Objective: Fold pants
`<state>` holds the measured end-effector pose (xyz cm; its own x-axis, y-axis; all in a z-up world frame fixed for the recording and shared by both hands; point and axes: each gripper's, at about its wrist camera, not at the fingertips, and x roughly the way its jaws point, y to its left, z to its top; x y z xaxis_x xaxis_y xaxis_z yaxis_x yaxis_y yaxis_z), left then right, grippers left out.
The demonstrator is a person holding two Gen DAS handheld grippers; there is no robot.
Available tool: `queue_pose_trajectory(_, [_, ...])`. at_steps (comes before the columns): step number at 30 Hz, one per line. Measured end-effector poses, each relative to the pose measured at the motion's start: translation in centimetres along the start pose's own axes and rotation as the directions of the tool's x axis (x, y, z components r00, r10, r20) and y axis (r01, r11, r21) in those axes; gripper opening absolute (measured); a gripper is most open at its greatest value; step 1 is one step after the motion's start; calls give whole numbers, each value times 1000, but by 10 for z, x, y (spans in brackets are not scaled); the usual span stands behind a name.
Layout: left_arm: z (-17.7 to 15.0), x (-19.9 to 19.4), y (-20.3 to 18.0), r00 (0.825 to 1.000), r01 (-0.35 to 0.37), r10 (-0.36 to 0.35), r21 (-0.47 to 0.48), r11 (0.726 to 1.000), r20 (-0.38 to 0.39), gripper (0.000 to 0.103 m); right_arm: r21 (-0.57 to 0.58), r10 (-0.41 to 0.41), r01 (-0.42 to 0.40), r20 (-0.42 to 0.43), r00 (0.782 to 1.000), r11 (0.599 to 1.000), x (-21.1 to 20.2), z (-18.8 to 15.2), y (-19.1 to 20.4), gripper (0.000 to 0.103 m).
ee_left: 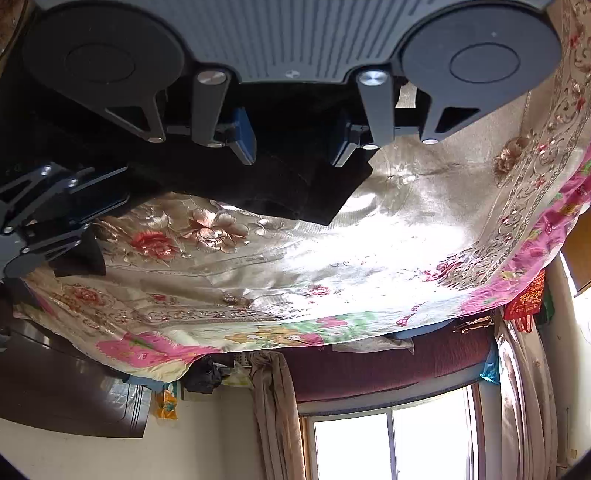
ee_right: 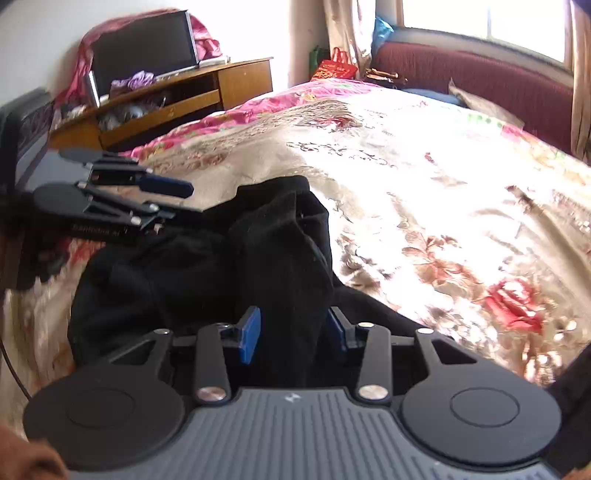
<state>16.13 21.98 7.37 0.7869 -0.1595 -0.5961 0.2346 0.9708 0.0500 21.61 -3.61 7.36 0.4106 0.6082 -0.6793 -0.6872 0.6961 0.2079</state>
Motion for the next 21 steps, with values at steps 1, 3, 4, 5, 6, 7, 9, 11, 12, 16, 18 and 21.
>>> queue_pose_trajectory(1, [5, 7, 4, 1000, 2, -2, 8, 1000, -10, 64, 21, 16, -16, -6, 1000, 1000, 13, 6, -5, 43])
queue_pose_trajectory(3, [11, 26, 11, 1000, 14, -13, 22, 1000, -28, 72, 49, 29, -27, -41, 999, 998, 38, 12, -13, 43])
queue_pose_trajectory(4, [15, 35, 15, 999, 19, -19, 19, 1000, -32, 75, 69, 43, -40, -46, 998, 997, 44, 11, -16, 46])
queue_pose_trajectory(5, [17, 44, 19, 999, 29, -29, 12, 1000, -37, 77, 91, 67, -62, -53, 996, 994, 49, 9, -18, 46])
queue_pose_trajectory(6, [19, 55, 24, 998, 45, -44, 1, 999, -48, 79, 103, 76, -70, -48, 996, 992, 50, 7, -19, 46])
queue_pose_trajectory(7, [21, 67, 30, 997, 41, -41, -11, 999, -60, 80, 104, 74, -70, -39, 996, 992, 49, 5, -19, 46])
queue_pose_trajectory(9, [22, 89, 38, 996, 22, -24, -16, 1000, -89, 80, 79, 83, -81, -25, 996, 994, 43, 2, -17, 46])
queue_pose_trajectory(11, [23, 102, 43, 992, 41, -46, -44, 998, -117, 80, 53, 97, -95, -20, 995, 994, 40, 0, -14, 46])
queue_pose_trajectory(12, [25, 105, 42, 991, 60, -66, -55, 997, -117, 80, 41, 94, -93, -23, 995, 995, 41, 1, -14, 46])
queue_pose_trajectory(16, [39, 117, 32, 985, 103, -106, -34, 994, -135, 80, 42, 77, -77, -14, 997, 996, 37, -2, -15, 47])
queue_pose_trajectory(18, [43, 127, 24, 977, 102, -100, -3, 995, -187, 78, 47, 63, -63, -3, 998, 997, 26, -7, -15, 47])
queue_pose_trajectory(21, [37, 124, 11, 970, 84, -67, 63, 994, -232, 47, 51, 79, -78, -28, 996, 996, 17, -16, -14, 47])
